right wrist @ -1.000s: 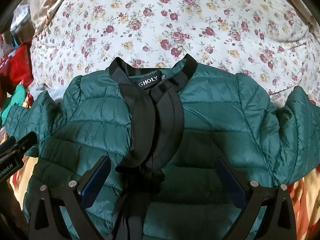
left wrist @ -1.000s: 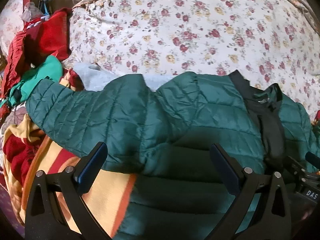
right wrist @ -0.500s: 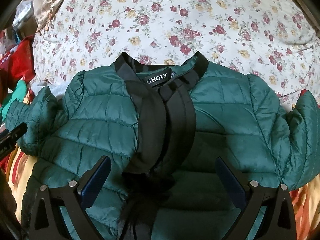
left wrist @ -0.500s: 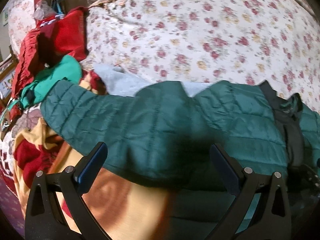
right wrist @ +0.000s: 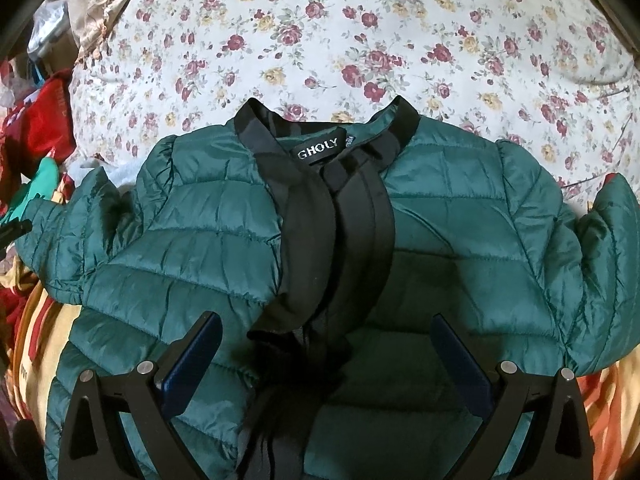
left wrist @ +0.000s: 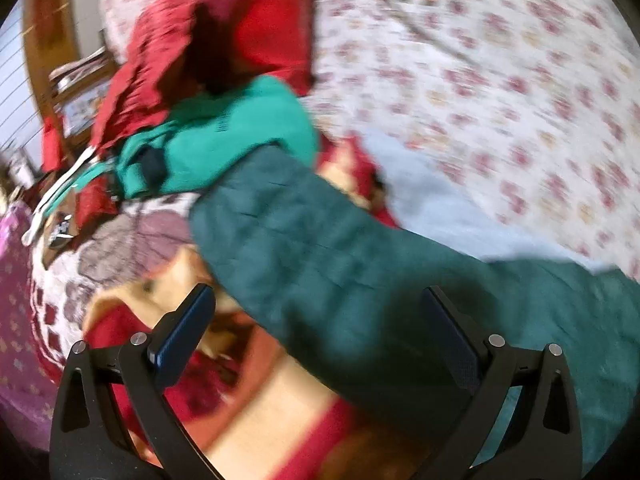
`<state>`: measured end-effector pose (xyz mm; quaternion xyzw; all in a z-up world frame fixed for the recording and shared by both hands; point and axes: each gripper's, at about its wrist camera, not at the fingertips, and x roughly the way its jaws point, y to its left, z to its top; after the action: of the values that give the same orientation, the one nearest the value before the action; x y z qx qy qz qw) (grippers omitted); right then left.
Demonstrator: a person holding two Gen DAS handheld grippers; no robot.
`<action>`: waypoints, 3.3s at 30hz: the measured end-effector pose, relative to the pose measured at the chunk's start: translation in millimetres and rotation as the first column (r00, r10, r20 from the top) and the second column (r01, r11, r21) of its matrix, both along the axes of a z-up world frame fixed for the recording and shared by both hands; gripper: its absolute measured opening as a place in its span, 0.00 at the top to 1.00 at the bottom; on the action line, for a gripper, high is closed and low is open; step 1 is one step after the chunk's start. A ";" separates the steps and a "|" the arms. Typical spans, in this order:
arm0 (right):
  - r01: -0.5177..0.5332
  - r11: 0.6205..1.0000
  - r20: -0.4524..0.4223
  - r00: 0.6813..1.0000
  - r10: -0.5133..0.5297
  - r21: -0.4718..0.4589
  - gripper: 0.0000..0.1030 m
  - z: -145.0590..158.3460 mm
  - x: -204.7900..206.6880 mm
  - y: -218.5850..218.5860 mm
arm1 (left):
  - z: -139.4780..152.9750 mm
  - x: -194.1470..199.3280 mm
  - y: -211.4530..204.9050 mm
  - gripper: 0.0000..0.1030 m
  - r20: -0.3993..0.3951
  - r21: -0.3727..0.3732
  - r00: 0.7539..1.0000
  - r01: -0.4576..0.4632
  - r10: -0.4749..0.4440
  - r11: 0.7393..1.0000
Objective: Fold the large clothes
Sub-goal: 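Grasp the green jacket sleeve cuff with the left gripper and lift, then carry the held sleeve across the jacket body toward the right gripper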
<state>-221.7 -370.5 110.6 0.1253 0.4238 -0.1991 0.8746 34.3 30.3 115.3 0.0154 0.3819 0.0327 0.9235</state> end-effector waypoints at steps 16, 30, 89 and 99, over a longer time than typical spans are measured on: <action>-0.032 0.999 -0.042 0.999 0.031 -0.004 0.00 -7.1 8.3 8.7 | -18.7 91.9 67.5 0.86 -0.118 -0.109 0.984 -0.145 0.132 0.983; -0.028 0.999 -0.023 0.999 0.028 0.022 0.00 -2.4 -0.7 10.7 | 33.7 13.3 2.7 0.97 0.051 -0.043 0.991 0.122 -0.120 0.992; 0.049 0.999 0.000 0.999 -0.049 0.022 0.00 12.5 -36.5 -26.4 | 78.6 -132.0 -182.7 0.92 0.083 -0.231 0.844 0.533 -0.529 0.814; 0.106 0.994 -0.028 0.994 -0.106 0.021 0.00 5.4 -45.3 -56.8 | 60.8 -173.2 -256.5 0.92 0.036 -0.221 0.763 0.636 -0.645 0.739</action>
<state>-266.9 -427.2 116.0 0.1547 0.4304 -0.2421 0.8557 -138.9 -226.3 176.2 0.0439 0.3743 -0.3294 0.8657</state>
